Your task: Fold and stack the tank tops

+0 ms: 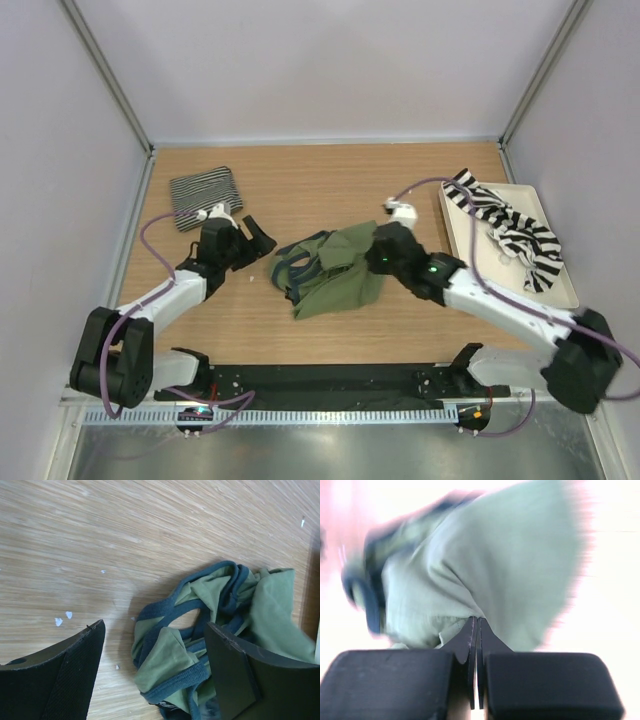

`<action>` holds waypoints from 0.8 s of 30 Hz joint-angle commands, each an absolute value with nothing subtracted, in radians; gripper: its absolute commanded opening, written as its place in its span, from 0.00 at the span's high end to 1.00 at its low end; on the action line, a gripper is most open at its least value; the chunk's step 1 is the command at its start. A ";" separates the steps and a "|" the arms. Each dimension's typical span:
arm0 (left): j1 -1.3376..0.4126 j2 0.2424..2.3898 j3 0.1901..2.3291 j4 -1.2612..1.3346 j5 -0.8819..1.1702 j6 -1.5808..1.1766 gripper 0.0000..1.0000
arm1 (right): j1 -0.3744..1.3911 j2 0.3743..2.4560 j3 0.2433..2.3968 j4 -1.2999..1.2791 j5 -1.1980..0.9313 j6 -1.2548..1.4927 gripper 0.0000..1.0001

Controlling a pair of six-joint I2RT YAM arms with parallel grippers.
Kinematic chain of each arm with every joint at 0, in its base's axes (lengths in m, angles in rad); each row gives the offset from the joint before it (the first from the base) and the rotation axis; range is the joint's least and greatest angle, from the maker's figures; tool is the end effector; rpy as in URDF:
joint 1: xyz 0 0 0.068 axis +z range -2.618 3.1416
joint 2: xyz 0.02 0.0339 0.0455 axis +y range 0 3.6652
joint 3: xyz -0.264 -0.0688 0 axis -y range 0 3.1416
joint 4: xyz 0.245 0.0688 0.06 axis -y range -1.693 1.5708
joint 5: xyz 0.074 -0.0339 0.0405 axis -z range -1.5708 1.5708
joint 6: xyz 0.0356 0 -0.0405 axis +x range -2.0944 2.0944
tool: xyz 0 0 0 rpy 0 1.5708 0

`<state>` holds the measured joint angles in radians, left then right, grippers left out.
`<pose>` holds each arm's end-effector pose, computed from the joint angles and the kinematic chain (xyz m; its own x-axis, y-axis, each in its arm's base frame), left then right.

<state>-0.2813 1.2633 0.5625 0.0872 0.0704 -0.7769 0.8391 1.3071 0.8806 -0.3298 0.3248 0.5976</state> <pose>0.2448 -0.0734 0.1899 -0.6273 -0.5467 -0.5546 -0.1510 0.7840 -0.6021 0.1938 0.1988 0.2477 -0.6885 0.0314 -0.7245 -0.1967 0.9535 0.2282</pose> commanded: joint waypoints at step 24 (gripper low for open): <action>-0.359 1.365 0.667 0.147 0.158 -0.709 0.22 | 0.738 1.313 0.893 -0.397 0.328 0.410 0.48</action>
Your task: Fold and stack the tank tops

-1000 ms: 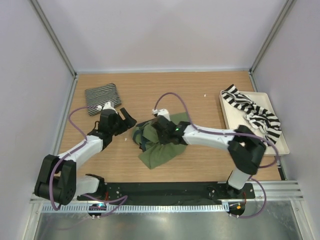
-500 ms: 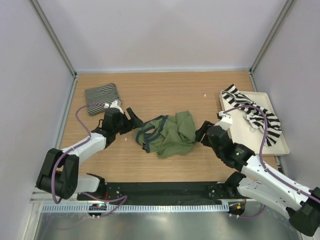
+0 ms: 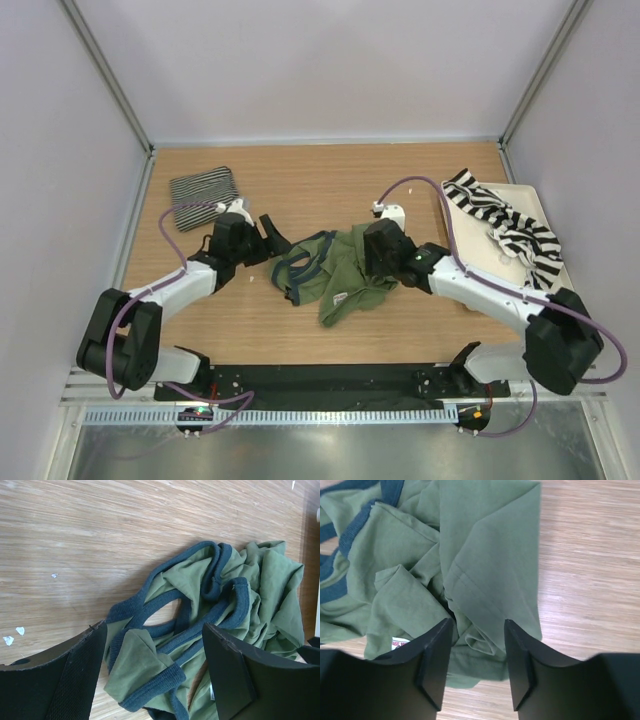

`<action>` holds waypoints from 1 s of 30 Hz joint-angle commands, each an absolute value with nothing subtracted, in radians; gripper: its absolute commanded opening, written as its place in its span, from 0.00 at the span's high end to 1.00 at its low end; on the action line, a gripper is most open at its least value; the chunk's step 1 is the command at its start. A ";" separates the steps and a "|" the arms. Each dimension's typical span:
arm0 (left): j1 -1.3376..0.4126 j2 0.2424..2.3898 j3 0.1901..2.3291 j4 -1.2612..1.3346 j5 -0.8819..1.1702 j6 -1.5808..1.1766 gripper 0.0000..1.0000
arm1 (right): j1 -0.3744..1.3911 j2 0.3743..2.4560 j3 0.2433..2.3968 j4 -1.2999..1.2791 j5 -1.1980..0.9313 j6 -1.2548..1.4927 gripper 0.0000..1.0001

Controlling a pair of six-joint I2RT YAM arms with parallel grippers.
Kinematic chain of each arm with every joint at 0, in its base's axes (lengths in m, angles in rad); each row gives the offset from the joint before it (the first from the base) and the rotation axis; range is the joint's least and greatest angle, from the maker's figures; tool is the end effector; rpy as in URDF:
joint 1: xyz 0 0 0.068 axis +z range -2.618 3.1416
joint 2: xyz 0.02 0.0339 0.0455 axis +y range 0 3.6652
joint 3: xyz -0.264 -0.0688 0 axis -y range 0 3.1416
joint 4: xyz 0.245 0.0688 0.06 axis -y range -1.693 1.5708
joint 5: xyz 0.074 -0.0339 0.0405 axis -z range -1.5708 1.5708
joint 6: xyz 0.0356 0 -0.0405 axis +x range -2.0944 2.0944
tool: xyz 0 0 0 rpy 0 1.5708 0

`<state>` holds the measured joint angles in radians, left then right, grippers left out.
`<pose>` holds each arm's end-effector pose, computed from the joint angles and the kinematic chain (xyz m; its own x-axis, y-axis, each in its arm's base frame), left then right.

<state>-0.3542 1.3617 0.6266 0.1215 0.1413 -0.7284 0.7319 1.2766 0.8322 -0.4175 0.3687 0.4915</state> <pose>0.2576 -0.1006 0.1890 -0.7035 -0.4425 -0.5561 -0.0227 0.7961 -0.6048 0.2022 0.1644 0.2336 -0.7097 -0.0457 -0.7030 -0.1292 0.9894 0.0660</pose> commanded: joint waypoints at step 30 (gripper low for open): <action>-0.371 1.355 0.684 0.126 0.183 -0.695 0.24 | 0.525 0.877 0.701 -0.517 0.532 0.705 0.24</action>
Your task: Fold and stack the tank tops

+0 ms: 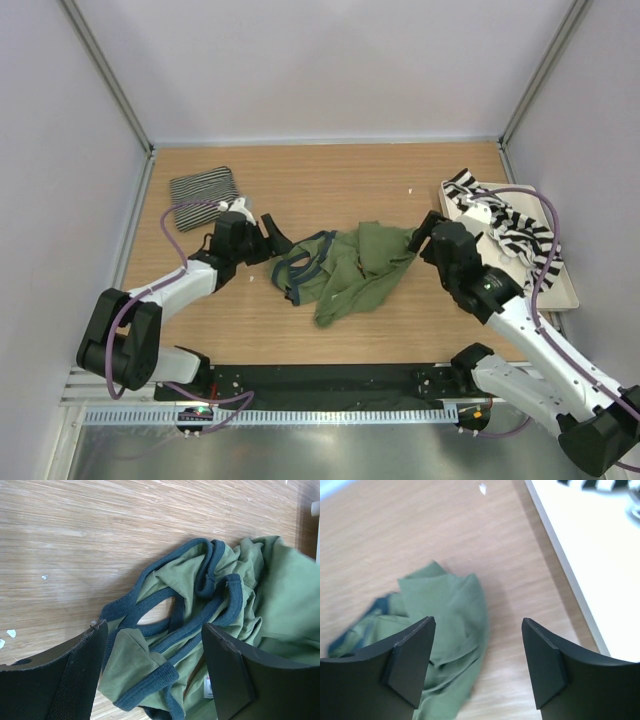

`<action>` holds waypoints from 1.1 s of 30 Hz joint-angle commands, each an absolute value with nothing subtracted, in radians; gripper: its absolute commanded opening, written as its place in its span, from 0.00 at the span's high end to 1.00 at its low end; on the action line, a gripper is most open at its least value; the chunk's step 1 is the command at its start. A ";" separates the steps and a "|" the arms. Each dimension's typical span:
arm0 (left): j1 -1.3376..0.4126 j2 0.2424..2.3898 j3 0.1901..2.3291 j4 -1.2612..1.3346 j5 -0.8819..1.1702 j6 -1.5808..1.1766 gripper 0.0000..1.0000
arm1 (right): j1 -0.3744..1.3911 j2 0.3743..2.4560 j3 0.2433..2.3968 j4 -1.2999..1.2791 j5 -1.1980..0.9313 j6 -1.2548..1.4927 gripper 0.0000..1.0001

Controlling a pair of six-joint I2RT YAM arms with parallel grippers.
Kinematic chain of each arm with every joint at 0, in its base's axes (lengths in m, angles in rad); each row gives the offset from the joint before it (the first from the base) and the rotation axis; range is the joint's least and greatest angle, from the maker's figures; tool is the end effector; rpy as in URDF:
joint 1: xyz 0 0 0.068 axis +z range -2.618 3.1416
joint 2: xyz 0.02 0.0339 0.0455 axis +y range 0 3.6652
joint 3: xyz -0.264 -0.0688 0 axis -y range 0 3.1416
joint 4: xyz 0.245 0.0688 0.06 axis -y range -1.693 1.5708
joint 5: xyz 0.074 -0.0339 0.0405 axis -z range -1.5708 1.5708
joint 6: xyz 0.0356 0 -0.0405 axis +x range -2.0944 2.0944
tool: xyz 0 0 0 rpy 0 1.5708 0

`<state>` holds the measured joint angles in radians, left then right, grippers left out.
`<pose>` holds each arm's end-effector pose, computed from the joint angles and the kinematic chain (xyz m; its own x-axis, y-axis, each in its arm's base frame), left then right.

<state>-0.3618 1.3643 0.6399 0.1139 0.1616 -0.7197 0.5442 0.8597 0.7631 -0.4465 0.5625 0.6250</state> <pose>0.2585 -0.1039 0.1919 -0.7147 -0.4251 -0.5554 0.0020 0.7928 -0.6095 0.1694 0.0803 0.2958 -0.3863 0.3448 -0.8555 0.2203 0.9352 0.2774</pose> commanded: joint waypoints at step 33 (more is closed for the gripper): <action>-0.397 1.368 0.706 0.109 0.184 -0.677 0.24 | 0.525 1.239 0.686 -0.450 0.313 0.586 0.43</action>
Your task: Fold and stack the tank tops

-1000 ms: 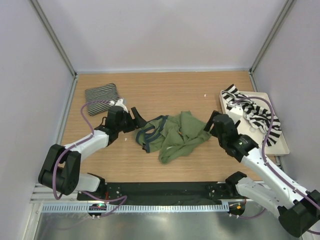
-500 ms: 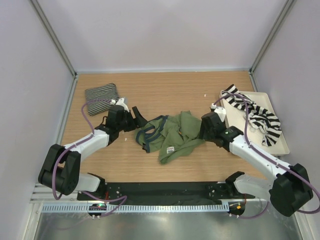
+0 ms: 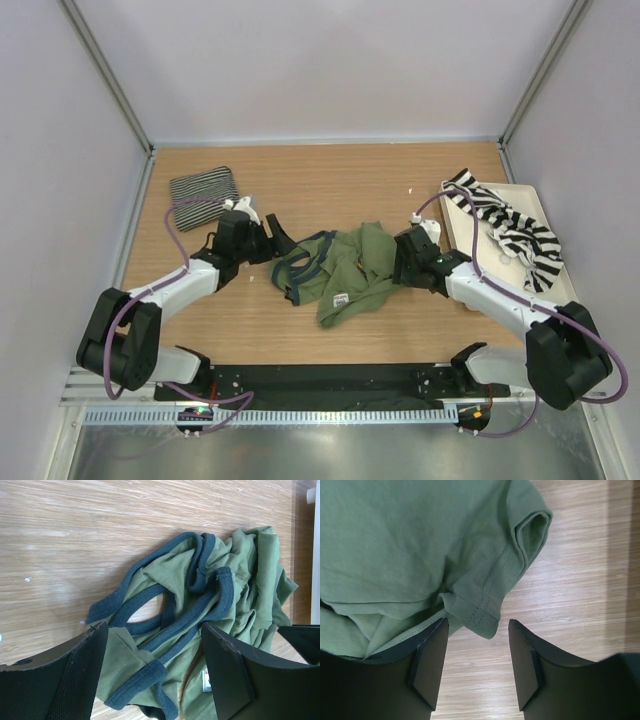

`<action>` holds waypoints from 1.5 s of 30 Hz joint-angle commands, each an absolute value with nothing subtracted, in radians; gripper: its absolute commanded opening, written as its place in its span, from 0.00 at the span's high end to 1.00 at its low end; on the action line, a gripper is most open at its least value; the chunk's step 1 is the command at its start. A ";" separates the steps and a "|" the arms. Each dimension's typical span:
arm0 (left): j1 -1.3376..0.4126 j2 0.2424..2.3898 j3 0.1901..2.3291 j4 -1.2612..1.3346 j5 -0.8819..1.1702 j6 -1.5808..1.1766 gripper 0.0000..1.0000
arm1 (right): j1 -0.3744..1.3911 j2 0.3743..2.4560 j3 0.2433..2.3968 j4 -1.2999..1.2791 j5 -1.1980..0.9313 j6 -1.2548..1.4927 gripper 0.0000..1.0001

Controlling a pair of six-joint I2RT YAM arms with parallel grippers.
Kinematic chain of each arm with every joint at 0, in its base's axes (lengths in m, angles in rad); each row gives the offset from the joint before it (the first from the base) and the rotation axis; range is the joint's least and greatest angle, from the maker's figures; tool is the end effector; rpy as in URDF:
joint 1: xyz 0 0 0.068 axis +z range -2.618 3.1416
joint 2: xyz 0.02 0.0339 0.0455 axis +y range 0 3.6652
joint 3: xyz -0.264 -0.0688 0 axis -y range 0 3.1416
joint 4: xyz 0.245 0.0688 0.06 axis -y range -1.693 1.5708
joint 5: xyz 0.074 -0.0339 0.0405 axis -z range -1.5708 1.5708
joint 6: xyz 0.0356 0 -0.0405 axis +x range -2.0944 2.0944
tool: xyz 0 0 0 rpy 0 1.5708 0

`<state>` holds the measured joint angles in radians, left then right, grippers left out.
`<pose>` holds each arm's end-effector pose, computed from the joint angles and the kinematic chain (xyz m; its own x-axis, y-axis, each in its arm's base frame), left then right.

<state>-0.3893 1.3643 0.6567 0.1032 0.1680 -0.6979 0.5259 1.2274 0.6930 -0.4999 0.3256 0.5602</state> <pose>0.2576 -0.1121 0.1962 -0.7251 -0.3873 -0.5694 0.0464 0.7975 -0.6016 0.2025 0.1044 0.1963 -0.8073 0.1135 -0.5791 0.1119 0.9930 0.0387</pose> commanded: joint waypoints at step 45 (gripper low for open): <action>-0.969 1.712 1.321 -0.031 -0.020 -0.199 0.27 | 0.518 0.848 1.287 -0.790 0.729 0.449 0.99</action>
